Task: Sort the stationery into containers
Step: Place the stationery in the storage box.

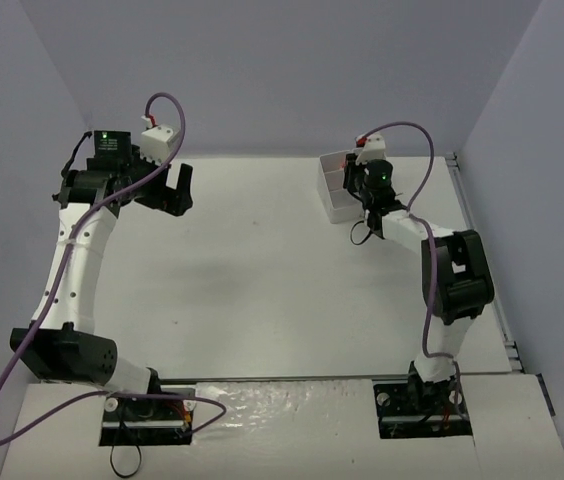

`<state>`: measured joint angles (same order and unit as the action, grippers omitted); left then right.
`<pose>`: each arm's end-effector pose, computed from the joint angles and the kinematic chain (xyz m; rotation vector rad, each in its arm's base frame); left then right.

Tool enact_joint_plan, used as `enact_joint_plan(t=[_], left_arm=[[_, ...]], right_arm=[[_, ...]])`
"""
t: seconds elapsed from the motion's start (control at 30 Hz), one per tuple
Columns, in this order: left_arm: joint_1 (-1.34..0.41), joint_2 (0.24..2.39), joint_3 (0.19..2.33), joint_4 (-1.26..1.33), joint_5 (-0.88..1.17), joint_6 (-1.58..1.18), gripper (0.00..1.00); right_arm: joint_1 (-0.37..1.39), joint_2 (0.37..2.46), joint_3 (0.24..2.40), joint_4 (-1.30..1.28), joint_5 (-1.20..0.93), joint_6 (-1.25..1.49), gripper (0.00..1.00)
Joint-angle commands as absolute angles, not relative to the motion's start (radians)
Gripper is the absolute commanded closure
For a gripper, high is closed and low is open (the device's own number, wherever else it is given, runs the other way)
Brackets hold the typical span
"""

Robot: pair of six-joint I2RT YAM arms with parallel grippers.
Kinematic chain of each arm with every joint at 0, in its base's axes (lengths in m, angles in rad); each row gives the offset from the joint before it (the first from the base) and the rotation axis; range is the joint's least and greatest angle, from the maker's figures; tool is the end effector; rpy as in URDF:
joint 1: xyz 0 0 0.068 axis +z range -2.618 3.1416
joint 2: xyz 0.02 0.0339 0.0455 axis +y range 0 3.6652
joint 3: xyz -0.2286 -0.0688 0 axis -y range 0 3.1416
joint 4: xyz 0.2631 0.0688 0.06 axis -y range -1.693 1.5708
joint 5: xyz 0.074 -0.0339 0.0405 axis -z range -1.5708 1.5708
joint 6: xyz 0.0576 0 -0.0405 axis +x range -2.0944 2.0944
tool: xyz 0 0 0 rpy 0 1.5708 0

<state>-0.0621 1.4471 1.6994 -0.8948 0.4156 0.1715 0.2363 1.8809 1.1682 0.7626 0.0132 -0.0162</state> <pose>0.3309 -0.0439 0.3882 0.4795 2.1245 -0.3967 0.4469 0.1068 0.2111 -0.1813 1.5123 0.1659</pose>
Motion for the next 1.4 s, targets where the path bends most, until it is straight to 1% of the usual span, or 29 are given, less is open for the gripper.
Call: enact_joint_plan(t=[0.0,0.2,0.27,0.47,0.53,0.6,0.63,0.7,0.83,0.87,0.93,0.97,1.0,1.07,1.1,1.13,1.17,1.2,1.23,1.37], left_arm=[[-0.024,1.387,1.719,-0.863,0.441,0.155,0.03],[-0.006,1.382,1.729,-0.874,0.459,0.167,0.03],[0.029,1.384,1.729,-0.874,0.469,0.166,0.03],[0.045,1.385,1.722,-0.873,0.488,0.158,0.03],[0.046,1.387,1.72,-0.87,0.491,0.156,0.03],[0.049,1.385,1.721,-0.867,0.496,0.153,0.03],[0.049,1.385,1.72,-0.866,0.499,0.153,0.03],[0.05,1.384,1.72,-0.86,0.506,0.151,0.03],[0.052,1.385,1.729,-0.858,0.514,0.144,0.03],[0.053,1.386,1.735,-0.862,0.515,0.145,0.03],[0.057,1.388,1.749,-0.867,0.518,0.151,0.03],[0.057,1.388,1.753,-0.868,0.518,0.153,0.03],[0.059,1.388,1.756,-0.868,0.52,0.155,0.03],[0.061,1.389,1.758,-0.868,0.522,0.155,0.03],[0.062,1.39,1.758,-0.868,0.524,0.154,0.03],[0.063,1.39,1.757,-0.868,0.527,0.151,0.03],[0.062,1.39,1.756,-0.868,0.53,0.149,0.03],[0.062,1.39,1.755,-0.867,0.532,0.148,0.03],[0.063,1.388,1.755,-0.867,0.535,0.147,0.03],[0.07,1.375,1.753,-0.868,0.54,0.151,0.03]], right_arm=[[0.235,1.917,1.214,0.978,0.001,-0.005,1.0],[0.236,1.971,1.203,1.09,-0.035,0.028,1.0],[0.236,1.98,1.182,1.127,-0.029,0.035,1.0],[0.241,1.976,1.136,1.123,-0.033,0.012,1.0],[0.241,1.964,1.126,1.123,-0.044,0.009,0.93],[0.241,1.945,1.124,1.109,-0.069,-0.024,0.9],[0.241,1.945,1.123,1.112,-0.071,-0.027,0.91],[0.242,1.948,1.114,1.145,-0.092,-0.047,0.99],[0.242,1.96,1.097,1.152,-0.089,-0.035,1.0],[0.241,1.958,1.097,1.14,-0.096,-0.031,0.97],[0.241,1.95,1.095,1.121,-0.114,-0.026,0.81],[0.241,1.944,1.097,1.11,-0.119,-0.025,0.77],[0.241,1.935,1.102,1.091,-0.123,-0.025,0.68],[0.241,1.912,1.114,1.058,-0.115,-0.025,0.48],[0.241,1.9,1.119,1.045,-0.108,-0.024,0.36],[0.241,1.885,1.12,1.036,-0.097,-0.022,0.22],[0.241,1.871,1.119,1.034,-0.089,-0.021,0.18],[0.241,1.855,1.117,1.03,-0.083,-0.025,0.05],[0.24,1.831,1.114,1.022,-0.08,-0.032,0.0],[0.234,1.714,1.119,0.954,-0.081,-0.046,0.0]])
